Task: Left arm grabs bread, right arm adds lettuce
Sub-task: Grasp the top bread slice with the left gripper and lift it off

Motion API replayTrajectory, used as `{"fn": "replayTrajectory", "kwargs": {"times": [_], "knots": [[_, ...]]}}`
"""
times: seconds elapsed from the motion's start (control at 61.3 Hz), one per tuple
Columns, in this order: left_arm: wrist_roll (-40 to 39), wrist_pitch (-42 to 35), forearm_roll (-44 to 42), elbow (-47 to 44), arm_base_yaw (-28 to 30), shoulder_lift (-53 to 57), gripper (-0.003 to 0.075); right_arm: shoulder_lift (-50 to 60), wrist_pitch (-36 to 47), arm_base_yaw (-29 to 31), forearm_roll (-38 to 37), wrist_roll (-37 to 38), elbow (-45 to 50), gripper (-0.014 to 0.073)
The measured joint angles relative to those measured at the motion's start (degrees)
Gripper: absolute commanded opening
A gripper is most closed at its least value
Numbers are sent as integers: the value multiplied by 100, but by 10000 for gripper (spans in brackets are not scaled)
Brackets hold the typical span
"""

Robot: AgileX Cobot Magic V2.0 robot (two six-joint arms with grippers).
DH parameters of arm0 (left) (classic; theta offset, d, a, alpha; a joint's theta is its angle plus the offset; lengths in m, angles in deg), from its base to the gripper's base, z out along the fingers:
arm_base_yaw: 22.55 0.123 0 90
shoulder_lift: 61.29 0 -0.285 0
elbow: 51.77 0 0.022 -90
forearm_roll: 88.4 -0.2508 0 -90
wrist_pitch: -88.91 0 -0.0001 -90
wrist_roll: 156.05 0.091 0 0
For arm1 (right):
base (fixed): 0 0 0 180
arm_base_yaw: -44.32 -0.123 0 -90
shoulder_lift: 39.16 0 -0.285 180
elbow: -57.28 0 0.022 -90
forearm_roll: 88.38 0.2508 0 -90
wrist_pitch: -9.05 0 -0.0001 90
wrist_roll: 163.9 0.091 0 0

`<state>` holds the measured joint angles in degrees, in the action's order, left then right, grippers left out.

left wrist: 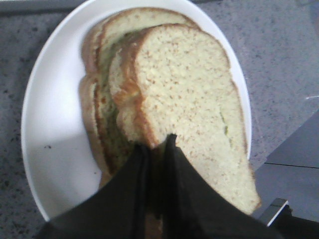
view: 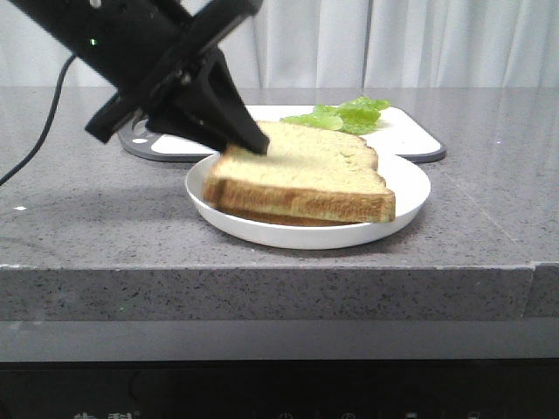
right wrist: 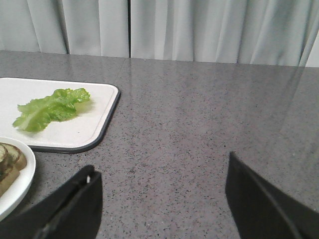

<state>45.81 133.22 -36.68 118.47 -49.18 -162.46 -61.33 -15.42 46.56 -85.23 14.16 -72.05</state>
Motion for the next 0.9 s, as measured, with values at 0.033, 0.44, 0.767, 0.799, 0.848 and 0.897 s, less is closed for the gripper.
{"fn": "replayTrajectory", "kwargs": {"times": [0.033, 0.44, 0.767, 0.799, 0.848, 0.897], "knots": [[0, 25, 0, 24, 0, 96, -20, 0, 0, 0, 0, 0, 0, 538], [10, 169, -151, -552, 798, 1533, -19, 0, 0, 0, 0, 0, 0, 538], [20, 622, -607, -1249, 1985, 2339, -19, 0, 0, 0, 0, 0, 0, 538], [20, 645, -619, -1261, 2068, 2374, -19, 0, 0, 0, 0, 0, 0, 538], [20, 670, -623, -1270, 2162, 2413, -19, 0, 0, 0, 0, 0, 0, 538], [20, 668, -637, -1270, 2215, 2452, -19, 0, 0, 0, 0, 0, 0, 538]]}}
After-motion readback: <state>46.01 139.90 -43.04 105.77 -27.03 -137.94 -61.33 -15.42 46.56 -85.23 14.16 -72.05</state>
